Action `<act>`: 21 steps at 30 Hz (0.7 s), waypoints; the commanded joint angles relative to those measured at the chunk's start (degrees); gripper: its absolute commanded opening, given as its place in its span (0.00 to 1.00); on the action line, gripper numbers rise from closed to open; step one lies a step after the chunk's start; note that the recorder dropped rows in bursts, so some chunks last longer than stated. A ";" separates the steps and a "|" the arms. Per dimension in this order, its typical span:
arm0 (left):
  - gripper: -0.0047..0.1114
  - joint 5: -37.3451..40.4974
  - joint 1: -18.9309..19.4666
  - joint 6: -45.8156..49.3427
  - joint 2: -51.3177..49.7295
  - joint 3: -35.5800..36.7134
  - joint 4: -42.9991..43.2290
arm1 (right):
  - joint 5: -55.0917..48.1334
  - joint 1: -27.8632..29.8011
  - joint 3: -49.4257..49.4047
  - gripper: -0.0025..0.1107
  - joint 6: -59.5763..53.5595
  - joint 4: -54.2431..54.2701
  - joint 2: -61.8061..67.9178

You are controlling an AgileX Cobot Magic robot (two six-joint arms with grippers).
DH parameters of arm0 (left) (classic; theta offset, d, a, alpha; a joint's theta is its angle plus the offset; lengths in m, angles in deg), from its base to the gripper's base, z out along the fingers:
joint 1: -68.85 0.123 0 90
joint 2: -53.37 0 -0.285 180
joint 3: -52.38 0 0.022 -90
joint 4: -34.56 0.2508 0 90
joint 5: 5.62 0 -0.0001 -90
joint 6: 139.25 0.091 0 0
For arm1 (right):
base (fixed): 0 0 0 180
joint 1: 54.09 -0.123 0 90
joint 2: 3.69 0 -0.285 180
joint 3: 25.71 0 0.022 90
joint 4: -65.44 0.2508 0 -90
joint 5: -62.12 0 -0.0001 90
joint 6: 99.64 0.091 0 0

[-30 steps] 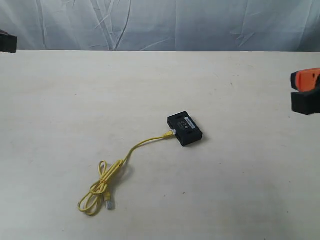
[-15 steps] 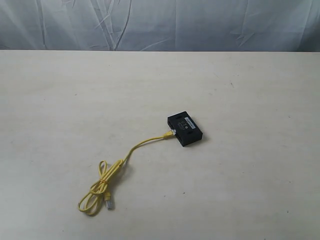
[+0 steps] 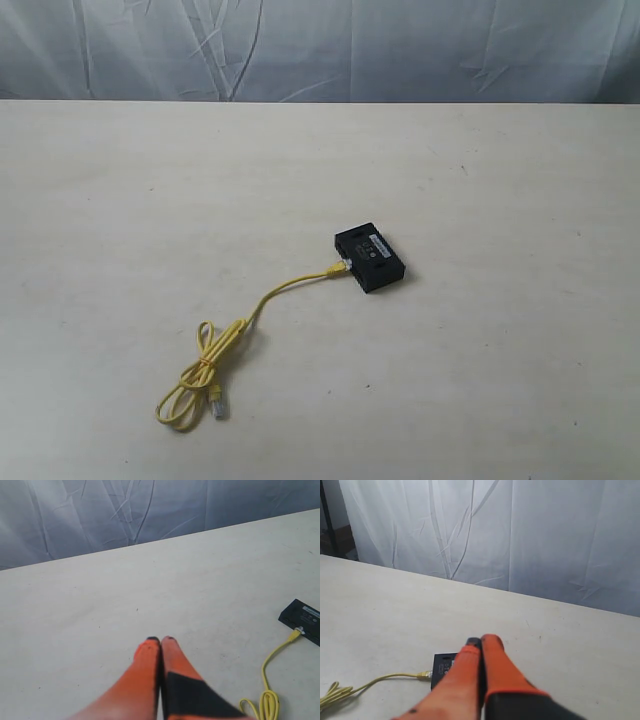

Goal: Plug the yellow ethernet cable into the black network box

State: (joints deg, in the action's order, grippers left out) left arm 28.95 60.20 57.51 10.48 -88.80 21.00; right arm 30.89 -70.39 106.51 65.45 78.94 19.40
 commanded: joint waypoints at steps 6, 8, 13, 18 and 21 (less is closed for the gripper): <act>0.04 0.11 0.17 -0.20 0.33 0.30 -0.57 | 0.09 0.26 -0.10 0.02 -0.16 -1.18 -1.54; 0.04 0.11 0.17 -0.20 0.33 0.30 -0.57 | 0.09 0.26 -0.10 0.02 -0.16 -2.53 -1.78; 0.04 0.13 0.17 -0.10 0.33 0.30 -0.57 | 0.49 1.73 -0.75 0.02 4.41 -3.38 -1.80; 0.04 0.13 0.17 -0.10 0.33 0.30 -0.57 | 0.69 4.89 -4.14 0.02 11.06 -6.20 -1.90; 0.04 0.13 0.17 -0.10 0.33 0.30 -0.57 | 1.32 5.62 -6.77 0.02 13.59 -7.70 -3.03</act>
State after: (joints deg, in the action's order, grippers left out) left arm 28.95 60.20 57.51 10.48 -88.80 21.00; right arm 31.10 -65.63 101.90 76.62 73.08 17.51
